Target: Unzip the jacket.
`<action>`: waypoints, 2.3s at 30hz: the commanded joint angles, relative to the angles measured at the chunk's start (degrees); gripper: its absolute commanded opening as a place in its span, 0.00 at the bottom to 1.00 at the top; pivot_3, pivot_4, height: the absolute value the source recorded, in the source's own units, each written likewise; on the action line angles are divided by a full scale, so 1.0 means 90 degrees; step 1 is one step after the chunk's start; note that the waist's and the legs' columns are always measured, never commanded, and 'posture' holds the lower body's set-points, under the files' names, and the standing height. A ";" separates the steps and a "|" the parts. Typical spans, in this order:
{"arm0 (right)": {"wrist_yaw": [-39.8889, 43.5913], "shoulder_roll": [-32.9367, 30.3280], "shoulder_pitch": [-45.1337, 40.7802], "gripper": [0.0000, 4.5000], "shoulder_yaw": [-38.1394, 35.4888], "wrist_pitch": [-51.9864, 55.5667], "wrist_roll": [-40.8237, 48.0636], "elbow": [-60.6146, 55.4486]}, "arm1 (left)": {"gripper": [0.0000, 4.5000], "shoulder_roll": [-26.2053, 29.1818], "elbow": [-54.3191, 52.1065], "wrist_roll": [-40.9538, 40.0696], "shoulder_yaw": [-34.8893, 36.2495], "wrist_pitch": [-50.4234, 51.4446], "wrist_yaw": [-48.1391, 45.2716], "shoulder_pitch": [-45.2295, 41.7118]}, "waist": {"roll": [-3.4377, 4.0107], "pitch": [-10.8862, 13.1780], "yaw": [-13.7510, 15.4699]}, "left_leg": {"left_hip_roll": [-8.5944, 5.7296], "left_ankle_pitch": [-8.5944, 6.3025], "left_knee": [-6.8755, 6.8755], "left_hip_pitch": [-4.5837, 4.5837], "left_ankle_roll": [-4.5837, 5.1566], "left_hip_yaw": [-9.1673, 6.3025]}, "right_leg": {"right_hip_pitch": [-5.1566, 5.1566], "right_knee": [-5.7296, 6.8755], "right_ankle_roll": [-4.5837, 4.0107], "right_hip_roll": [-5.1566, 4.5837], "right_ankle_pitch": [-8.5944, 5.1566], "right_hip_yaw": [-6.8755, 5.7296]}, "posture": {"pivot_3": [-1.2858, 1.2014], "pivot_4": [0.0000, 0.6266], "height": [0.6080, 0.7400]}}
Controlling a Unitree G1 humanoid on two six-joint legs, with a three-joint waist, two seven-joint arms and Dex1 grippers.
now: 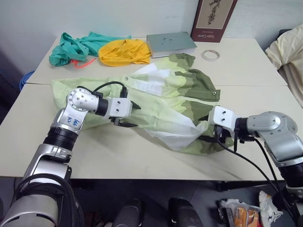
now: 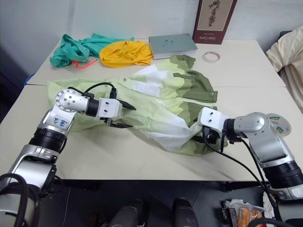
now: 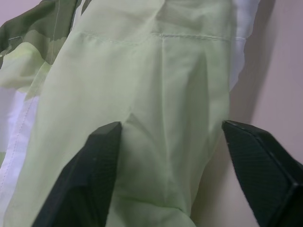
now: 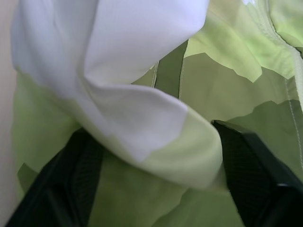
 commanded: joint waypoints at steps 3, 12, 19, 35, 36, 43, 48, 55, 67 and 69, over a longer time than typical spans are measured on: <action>0.0221 -0.0062 0.0051 0.33 -0.0148 0.0003 0.0177 -0.0351 | 0.32 0.0245 -0.0219 -0.0094 0.0148 -0.0113 -0.0126 0.0119 | 0.0000 0.0000 0.0012 | 0.0000 0.0000 0.0005 -0.0001 0.0000 -0.0002 | 0.0001 0.0001 0.0000 0.0000 0.0000 -0.0001 | 0.52 0.24 1.00; 0.1273 -0.1225 0.1946 0.00 -0.1133 0.0932 0.1543 -0.2612 | 0.01 0.1987 -0.2309 -0.0716 0.0508 0.0805 -0.1231 0.2013 | 0.0001 0.0000 -0.0016 | 0.0010 -0.0004 -0.0013 -0.0004 -0.0005 -0.0009 | -0.0002 -0.0009 0.0000 -0.0002 0.0000 0.0023 | 0.52 0.24 1.00; 0.0477 -0.1030 0.3641 0.00 -0.1570 0.1302 0.1724 -0.3758 | 0.01 0.2490 -0.3210 -0.0594 0.0887 0.1030 -0.0776 0.3064 | -0.0002 -0.0002 0.0089 | 0.0008 -0.0014 0.0002 0.0034 0.0012 -0.0032 | 0.0068 -0.0068 0.0000 -0.0011 0.0000 0.0015 | 0.52 0.24 1.00; 0.0078 -0.1059 0.3520 0.76 -0.2974 0.2963 0.3578 -0.4596 | 0.42 0.1158 -0.2700 -0.0871 0.0584 0.1251 -0.0592 0.1437 | -0.0004 -0.0002 0.0041 | 0.0003 -0.0014 0.0009 0.0031 0.0011 -0.0027 | 0.0058 -0.0028 0.0003 -0.0005 0.0002 0.0014 | 0.52 0.24 1.00; 0.0188 -0.1175 0.3545 0.83 -0.3217 0.3029 0.3727 -0.4587 | 0.49 0.1092 -0.2579 -0.0824 0.0548 0.1190 -0.0573 0.1339 | -0.0004 -0.0002 0.0042 | 0.0004 -0.0014 0.0009 0.0032 0.0011 -0.0028 | 0.0058 -0.0025 0.0003 -0.0004 0.0002 0.0013 | 0.52 0.24 1.00; 0.0898 -0.2034 0.3725 0.91 -0.4079 0.1770 0.2539 -0.2997 | 0.69 0.0736 -0.1903 -0.0649 0.0191 0.0727 -0.0790 0.0889 | -0.0011 -0.0003 0.0037 | 0.0003 -0.0014 0.0010 0.0032 0.0017 -0.0022 | 0.0063 -0.0027 0.0003 -0.0003 0.0002 0.0013 | 0.52 0.24 1.00; 0.0028 -0.1864 0.2709 0.91 -0.2264 0.0032 0.0664 -0.1654 | 0.69 0.0353 -0.1143 -0.0092 -0.0155 0.0072 -0.0567 0.0404 | -0.0011 -0.0003 0.0023 | -0.0002 -0.0012 0.0014 0.0032 0.0018 -0.0014 | 0.0055 -0.0023 0.0004 -0.0004 0.0002 0.0015 | 0.52 0.24 1.00; -0.0200 -0.1049 0.1320 0.91 -0.0544 -0.1168 -0.0582 -0.0180 | 0.69 0.0047 -0.0330 0.0387 -0.0396 -0.0620 -0.0336 0.0002 | -0.0011 -0.0003 -0.0008 | -0.0002 -0.0009 0.0009 0.0015 0.0015 -0.0004 | 0.0030 -0.0016 0.0004 0.0002 0.0002 0.0004 | 0.52 0.24 1.00; 0.0197 -0.0695 0.0771 0.34 -0.0216 -0.1508 -0.0714 0.0767 | 0.06 0.0538 -0.0787 0.0098 -0.0219 -0.0407 -0.0702 0.0521 | -0.0018 -0.0007 -0.0025 | 0.0001 -0.0008 0.0018 0.0025 0.0013 -0.0013 | 0.0045 -0.0014 0.0005 0.0004 0.0002 0.0011 | 0.52 0.24 1.00; 0.0368 -0.0811 0.0871 0.19 -0.0290 -0.1499 -0.0619 0.0617 | 0.00 0.0728 -0.1120 -0.0045 -0.0151 -0.0233 -0.0810 0.0793 | -0.0018 -0.0007 -0.0022 | 0.0001 -0.0008 0.0017 0.0025 0.0012 -0.0016 | 0.0044 -0.0014 0.0004 0.0002 0.0002 0.0016 | 0.52 0.24 1.00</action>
